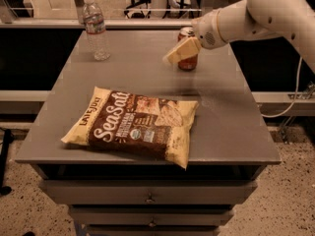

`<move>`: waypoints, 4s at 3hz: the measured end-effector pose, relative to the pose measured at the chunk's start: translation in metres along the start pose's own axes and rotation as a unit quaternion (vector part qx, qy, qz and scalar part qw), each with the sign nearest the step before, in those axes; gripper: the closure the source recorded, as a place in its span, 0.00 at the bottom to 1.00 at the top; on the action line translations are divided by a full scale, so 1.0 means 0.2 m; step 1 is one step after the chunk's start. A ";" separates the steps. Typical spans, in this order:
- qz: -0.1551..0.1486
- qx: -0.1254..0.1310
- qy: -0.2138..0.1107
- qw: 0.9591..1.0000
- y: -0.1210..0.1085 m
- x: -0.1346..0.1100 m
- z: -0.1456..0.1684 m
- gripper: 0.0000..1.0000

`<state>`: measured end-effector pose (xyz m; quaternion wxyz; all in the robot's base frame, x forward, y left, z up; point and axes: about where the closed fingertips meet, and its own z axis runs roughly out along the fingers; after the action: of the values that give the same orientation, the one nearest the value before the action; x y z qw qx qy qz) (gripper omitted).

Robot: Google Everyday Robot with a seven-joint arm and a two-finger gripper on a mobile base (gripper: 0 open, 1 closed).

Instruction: Knock coke can over

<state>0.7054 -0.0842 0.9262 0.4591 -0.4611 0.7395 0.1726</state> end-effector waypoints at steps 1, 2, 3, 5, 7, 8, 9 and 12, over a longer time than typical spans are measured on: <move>-0.002 -0.018 -0.029 0.999 0.06 -0.17 -0.05 0.00; 0.003 -0.036 -0.035 0.999 0.12 -0.23 -0.07 0.00; -0.011 -0.009 -0.034 0.999 0.06 -0.21 -0.16 0.00; -0.005 0.030 -0.024 0.999 -0.12 0.05 -0.20 0.00; 0.010 0.011 -0.029 0.999 -0.11 0.12 -0.05 0.00; 0.017 -0.020 -0.047 0.999 0.00 0.08 0.03 0.00; 0.017 -0.050 -0.061 0.997 0.13 0.00 0.08 0.00; 0.013 -0.170 -0.086 0.981 0.67 -0.38 0.25 0.00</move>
Offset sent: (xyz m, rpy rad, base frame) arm -0.0320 0.0319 0.0572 0.0939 0.0248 0.0918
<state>0.6308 0.0588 0.9414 0.4335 -0.5062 0.6628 0.3414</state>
